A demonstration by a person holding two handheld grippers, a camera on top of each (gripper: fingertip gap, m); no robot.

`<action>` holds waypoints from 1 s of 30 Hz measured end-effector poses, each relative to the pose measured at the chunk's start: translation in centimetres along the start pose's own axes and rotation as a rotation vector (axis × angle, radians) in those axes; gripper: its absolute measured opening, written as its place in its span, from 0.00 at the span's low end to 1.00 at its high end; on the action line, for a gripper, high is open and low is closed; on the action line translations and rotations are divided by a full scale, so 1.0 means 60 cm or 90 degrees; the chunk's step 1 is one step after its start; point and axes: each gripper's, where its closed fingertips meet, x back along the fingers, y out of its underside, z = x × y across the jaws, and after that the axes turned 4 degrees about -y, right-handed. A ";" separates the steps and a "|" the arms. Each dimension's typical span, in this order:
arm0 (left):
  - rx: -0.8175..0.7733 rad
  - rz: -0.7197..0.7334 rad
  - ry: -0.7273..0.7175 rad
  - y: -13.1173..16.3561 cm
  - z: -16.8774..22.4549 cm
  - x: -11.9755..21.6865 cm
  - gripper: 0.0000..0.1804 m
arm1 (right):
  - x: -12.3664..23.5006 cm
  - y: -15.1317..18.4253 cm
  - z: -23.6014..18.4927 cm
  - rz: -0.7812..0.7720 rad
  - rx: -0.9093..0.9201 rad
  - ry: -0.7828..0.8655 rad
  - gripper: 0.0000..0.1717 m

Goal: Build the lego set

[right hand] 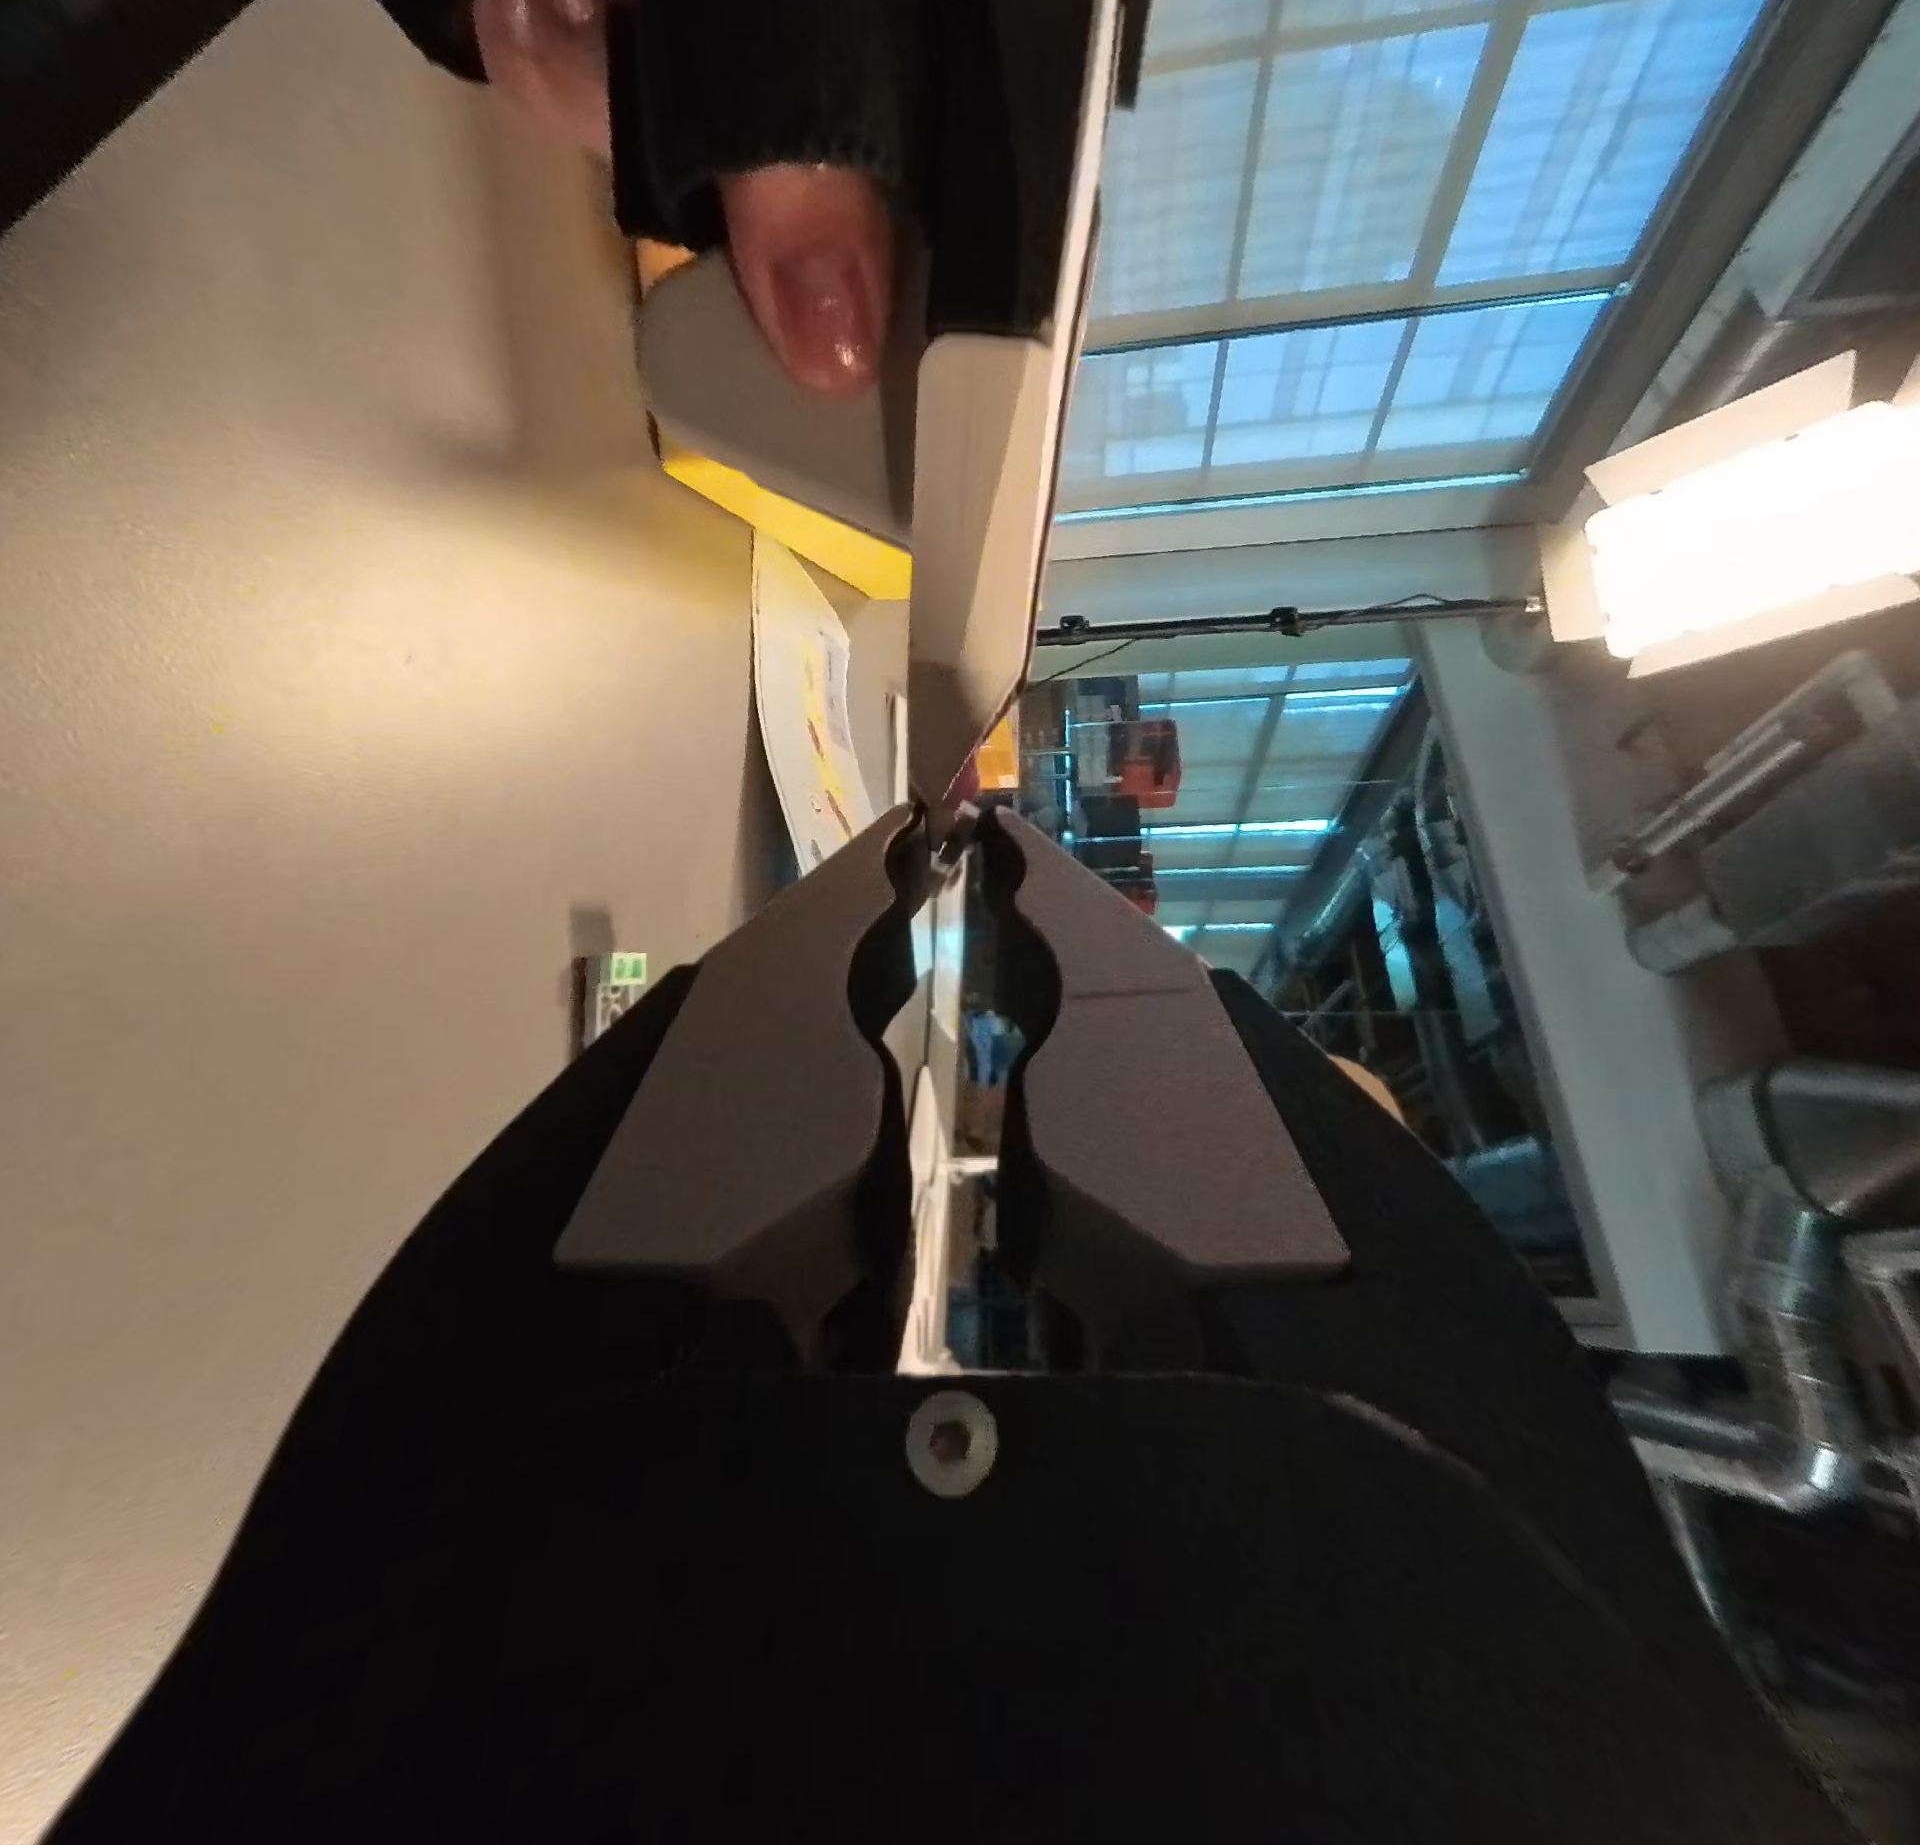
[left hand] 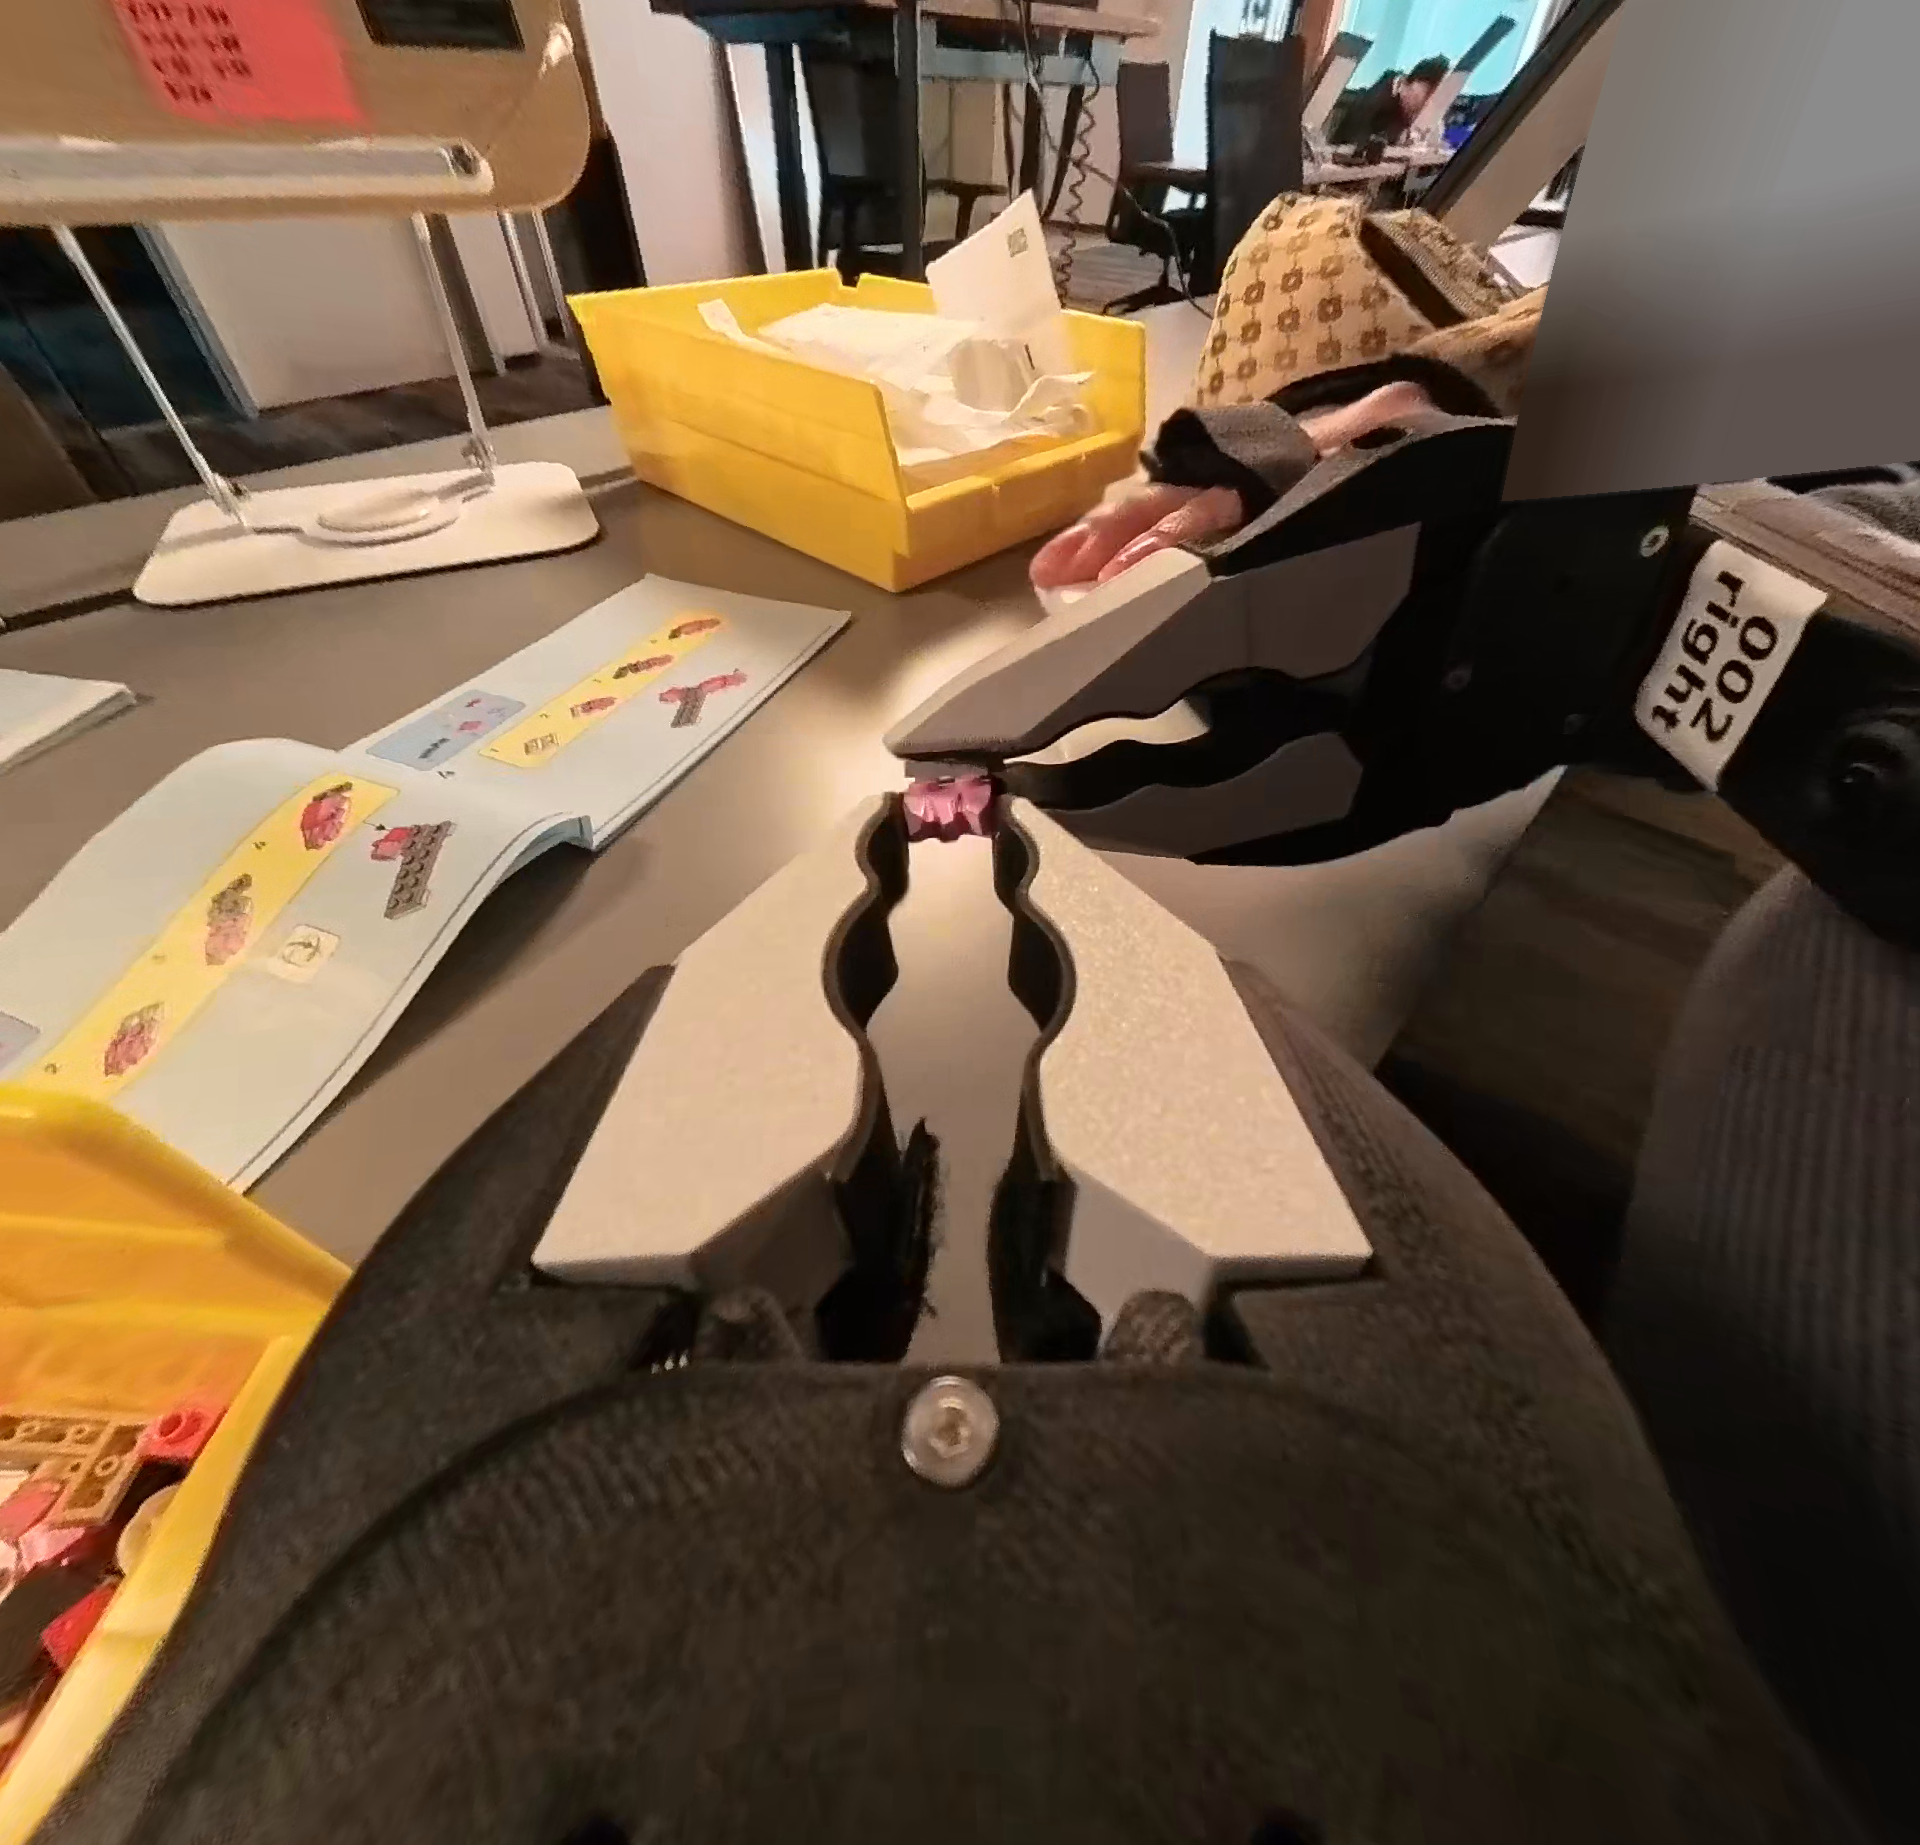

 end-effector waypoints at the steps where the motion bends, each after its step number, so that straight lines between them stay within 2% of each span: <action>1: -0.003 0.008 0.002 -0.002 0.001 0.001 0.08 | 0.001 -0.001 0.002 0.004 -0.002 -0.001 0.03; 7: -0.029 0.018 0.034 0.002 0.010 -0.001 0.08 | 0.005 -0.004 -0.015 0.044 -0.046 -0.049 0.03; 14: 0.037 0.056 0.019 -0.003 -0.003 -0.005 0.08 | -0.002 0.008 -0.004 0.005 -0.052 -0.001 0.04; 19: 0.107 0.099 0.050 -0.021 -0.006 0.003 0.08 | -0.004 0.003 -0.006 0.010 -0.042 0.008 0.04; 22: 0.101 0.091 0.051 -0.018 -0.006 0.004 0.10 | -0.005 0.001 -0.005 0.013 -0.049 0.007 0.04; 25: 0.093 0.095 0.033 -0.017 -0.016 0.009 0.01 | -0.004 0.006 -0.002 0.011 -0.064 0.007 0.04; 30: 0.084 0.073 0.009 -0.001 -0.035 0.010 0.03 | -0.005 0.017 -0.006 0.005 -0.091 -0.003 0.04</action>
